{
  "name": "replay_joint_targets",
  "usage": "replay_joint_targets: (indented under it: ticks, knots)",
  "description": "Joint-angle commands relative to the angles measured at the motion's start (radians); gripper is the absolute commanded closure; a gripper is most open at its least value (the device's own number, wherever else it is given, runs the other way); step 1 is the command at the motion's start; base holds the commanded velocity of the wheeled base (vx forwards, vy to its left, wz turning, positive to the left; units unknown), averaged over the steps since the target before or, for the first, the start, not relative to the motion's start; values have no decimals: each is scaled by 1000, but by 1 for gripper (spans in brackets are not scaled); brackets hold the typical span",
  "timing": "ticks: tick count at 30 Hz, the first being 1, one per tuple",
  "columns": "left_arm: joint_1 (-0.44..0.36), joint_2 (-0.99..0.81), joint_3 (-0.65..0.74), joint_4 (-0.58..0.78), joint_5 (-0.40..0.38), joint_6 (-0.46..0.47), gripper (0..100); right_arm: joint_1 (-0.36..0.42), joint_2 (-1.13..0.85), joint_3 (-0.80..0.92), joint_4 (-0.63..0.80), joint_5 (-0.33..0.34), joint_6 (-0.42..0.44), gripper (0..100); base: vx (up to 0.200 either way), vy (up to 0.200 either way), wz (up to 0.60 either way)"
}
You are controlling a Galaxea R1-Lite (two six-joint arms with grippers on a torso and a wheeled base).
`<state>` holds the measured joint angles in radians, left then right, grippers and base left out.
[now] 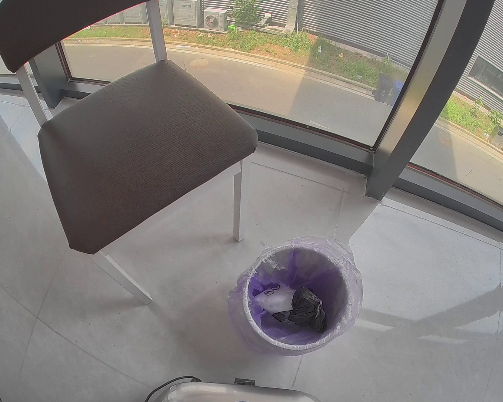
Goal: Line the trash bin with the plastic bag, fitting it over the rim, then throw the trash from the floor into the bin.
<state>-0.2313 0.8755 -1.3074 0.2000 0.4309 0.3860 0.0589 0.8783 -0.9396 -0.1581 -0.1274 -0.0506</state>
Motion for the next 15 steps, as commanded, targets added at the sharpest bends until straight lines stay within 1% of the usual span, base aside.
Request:
replay_joint_targets:
  ticks: [1,2,4,5,6,7,8,9,10,11,12,13,14,15]
  knots:
    - [44,-354,-44,254,65,53,0,-65,-374,-11,223,2,-11,0,0,0,0]
    - [59,-394,-50,311,65,54,0,-70,-414,-10,262,2,-11,0,0,0,0]
    - [89,-495,-70,450,63,54,0,-70,-527,-11,387,0,-11,0,0,0,0]
    - [89,-495,-70,450,63,54,0,-70,-527,-11,387,0,-11,0,0,0,0]
    - [93,-560,-96,549,63,54,0,-70,-608,-19,482,0,-11,0,0,0,0]
    - [93,-599,-127,622,65,56,0,-62,-665,-25,546,0,-11,0,0,0,0]
    - [93,-602,-131,631,63,56,0,-60,-673,-25,554,0,-11,0,0,0,0]
    - [95,-638,-167,711,63,54,0,-54,-726,-28,612,0,-12,0,0,0,0]
    - [102,-656,-187,756,63,54,0,-54,-757,-28,637,0,-11,0,0,0,0]
    - [102,-659,-190,762,63,56,0,-54,-762,-28,640,0,-12,0,0,0,0]
    - [112,-698,-213,829,63,54,0,-50,-811,-35,680,0,-14,0,0,0,0]
    - [112,-699,-214,834,63,54,0,-50,-815,-36,683,0,-14,0,0,0,0]
    - [112,-733,-223,883,65,56,0,-51,-858,-50,743,0,-20,0,0,0,0]
    - [112,-747,-223,895,65,56,0,-54,-868,-56,761,0,-20,0,0,0,0]
